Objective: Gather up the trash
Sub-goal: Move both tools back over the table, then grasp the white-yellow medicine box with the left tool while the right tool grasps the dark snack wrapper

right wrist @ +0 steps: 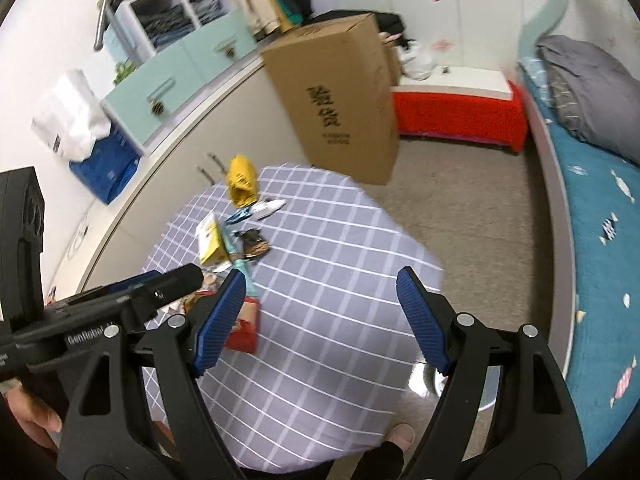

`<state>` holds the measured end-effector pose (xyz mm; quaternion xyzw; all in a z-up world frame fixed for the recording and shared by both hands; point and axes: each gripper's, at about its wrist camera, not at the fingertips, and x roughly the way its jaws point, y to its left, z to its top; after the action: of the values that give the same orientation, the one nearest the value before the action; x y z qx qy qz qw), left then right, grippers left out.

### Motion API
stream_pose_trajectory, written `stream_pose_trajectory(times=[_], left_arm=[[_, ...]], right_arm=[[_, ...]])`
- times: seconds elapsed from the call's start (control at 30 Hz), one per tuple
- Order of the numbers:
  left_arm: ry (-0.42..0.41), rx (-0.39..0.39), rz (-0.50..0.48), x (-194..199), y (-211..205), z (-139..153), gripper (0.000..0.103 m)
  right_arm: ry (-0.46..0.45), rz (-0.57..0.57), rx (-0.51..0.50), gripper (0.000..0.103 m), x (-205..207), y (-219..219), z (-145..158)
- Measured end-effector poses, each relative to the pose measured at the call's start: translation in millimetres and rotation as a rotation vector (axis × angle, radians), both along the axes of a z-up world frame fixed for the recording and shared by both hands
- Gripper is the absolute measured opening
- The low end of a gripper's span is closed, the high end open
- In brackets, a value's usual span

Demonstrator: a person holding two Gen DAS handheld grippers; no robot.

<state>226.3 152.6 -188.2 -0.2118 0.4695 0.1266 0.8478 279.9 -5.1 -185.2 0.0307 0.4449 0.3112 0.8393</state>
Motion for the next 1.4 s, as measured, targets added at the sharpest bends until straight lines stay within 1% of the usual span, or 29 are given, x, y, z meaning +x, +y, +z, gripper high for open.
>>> stream_pose_trajectory(times=[0.2, 0.3, 0.4, 0.6, 0.7, 0.77, 0.83, 0.9, 0.93, 1.0, 1.07, 1.1, 1.23, 1.27, 1.3, 1.37, 1.4], left_arm=[[0.065, -0.058, 0.089, 2.5, 70.4, -23.8, 0.075], [0.093, -0.054, 0.095, 13.3, 96.0, -35.0, 0.075], [0.125, -0.078, 0.093, 28.5, 118.0, -50.5, 0.075], [0.202, -0.119, 0.084, 64.1, 154.5, -94.6, 0.075], [0.259, -0.122, 0.079, 77.8, 167.5, -118.3, 0.075], [0.28, -0.14, 0.08, 82.9, 173.7, -130.9, 0.075], [0.313, -0.128, 0.058, 87.0, 177.7, -142.9, 0.075], [0.319, -0.144, 0.041, 87.4, 183.2, -150.4, 0.075], [0.314, -0.151, 0.04, 86.5, 185.9, -151.3, 0.073], [0.289, -0.158, 0.028, 82.9, 191.2, -149.7, 0.063], [0.274, -0.17, 0.015, 79.5, 197.1, -148.5, 0.058], [0.268, -0.19, 0.011, 75.6, 202.1, -149.0, 0.055], [0.246, -0.198, 0.014, 64.9, 210.5, -146.6, 0.049], [0.241, -0.197, 0.011, 62.5, 210.5, -145.7, 0.04], [0.229, -0.186, 0.007, 59.1, 210.6, -142.9, 0.029], [0.215, -0.162, -0.001, 55.7, 211.7, -137.2, 0.026], [0.213, -0.163, -0.004, 54.4, 211.7, -136.0, 0.026]], right_arm=[[0.046, 0.016, -0.023, 0.077, 11.3, 54.5, -19.6], [0.07, 0.004, -0.037, 0.077, 19.3, 76.9, -31.1], [0.095, -0.019, -0.049, 0.077, 28.6, 98.0, -44.5], [0.153, -0.053, -0.075, 0.077, 49.9, 128.9, -75.9], [0.18, -0.053, -0.094, 0.077, 56.9, 139.9, -89.5], [0.202, -0.049, -0.105, 0.077, 61.7, 150.4, -100.6], [0.214, -0.041, -0.114, 0.076, 64.7, 159.3, -107.4], [0.221, -0.03, -0.124, 0.076, 66.8, 170.0, -113.2], [0.223, -0.021, -0.131, 0.076, 68.0, 176.9, -116.5], [0.227, -0.003, -0.145, 0.076, 69.8, 187.4, -122.3], [0.234, 0.025, -0.159, 0.076, 71.0, 200.4, -128.8], [0.232, 0.038, -0.169, 0.077, 71.4, 206.7, -131.8], [0.227, 0.07, -0.205, 0.073, 74.8, 221.3, -142.0], [0.229, 0.077, -0.214, 0.069, 75.7, 224.0, -145.2], [0.231, 0.085, -0.219, 0.061, 76.5, 226.3, -147.8], [0.235, 0.102, -0.238, 0.053, 76.9, 231.0, -152.4], [0.22, 0.104, -0.243, 0.049, 76.1, 232.6, -152.3]])
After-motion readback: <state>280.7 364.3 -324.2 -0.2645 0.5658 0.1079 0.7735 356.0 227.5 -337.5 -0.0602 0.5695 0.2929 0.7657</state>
